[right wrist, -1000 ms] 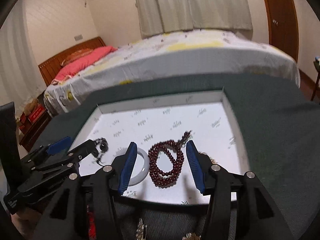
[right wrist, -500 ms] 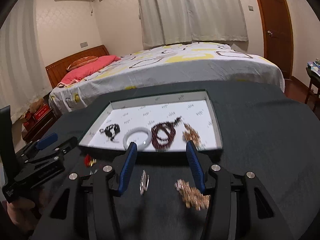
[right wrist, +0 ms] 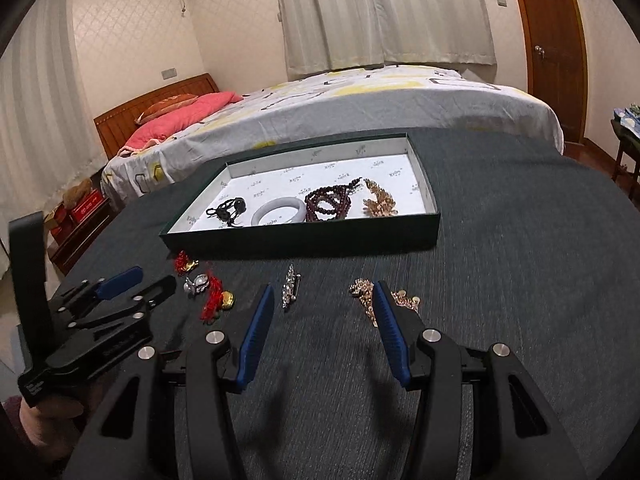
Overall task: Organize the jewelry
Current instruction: 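Move the left gripper down over the pearl pendant on the table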
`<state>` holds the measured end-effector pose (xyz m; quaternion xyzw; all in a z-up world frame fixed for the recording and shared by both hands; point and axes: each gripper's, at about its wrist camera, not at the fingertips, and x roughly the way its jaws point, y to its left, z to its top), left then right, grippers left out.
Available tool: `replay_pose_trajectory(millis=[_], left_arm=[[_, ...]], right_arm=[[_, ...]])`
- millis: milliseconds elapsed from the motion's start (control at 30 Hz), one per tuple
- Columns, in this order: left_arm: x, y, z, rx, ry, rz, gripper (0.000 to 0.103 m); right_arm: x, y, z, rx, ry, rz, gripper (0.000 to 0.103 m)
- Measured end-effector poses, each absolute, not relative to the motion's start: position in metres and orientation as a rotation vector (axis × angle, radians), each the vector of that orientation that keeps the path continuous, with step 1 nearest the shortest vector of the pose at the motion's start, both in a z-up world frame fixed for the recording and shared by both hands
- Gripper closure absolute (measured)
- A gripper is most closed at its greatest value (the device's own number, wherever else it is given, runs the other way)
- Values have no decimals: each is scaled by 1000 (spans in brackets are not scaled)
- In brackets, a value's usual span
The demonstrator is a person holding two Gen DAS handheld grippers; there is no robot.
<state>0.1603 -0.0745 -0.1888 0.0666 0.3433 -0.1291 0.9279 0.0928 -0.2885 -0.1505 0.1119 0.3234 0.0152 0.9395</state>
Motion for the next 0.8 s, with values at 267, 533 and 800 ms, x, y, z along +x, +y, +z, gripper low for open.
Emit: replay_pose_trajectory(millis=[267,533,800], left_arm=[[178,-82,-201,126,810,-295,54],[191,-91,-204,146,855,-299,60],[200,-91,-209,120,888,-322,74]], right_arm=[[92,-293,-156,267,664,35,52],[93,-298,-158,300,668,41,52],[94,-302,-162,319,679,40,52]])
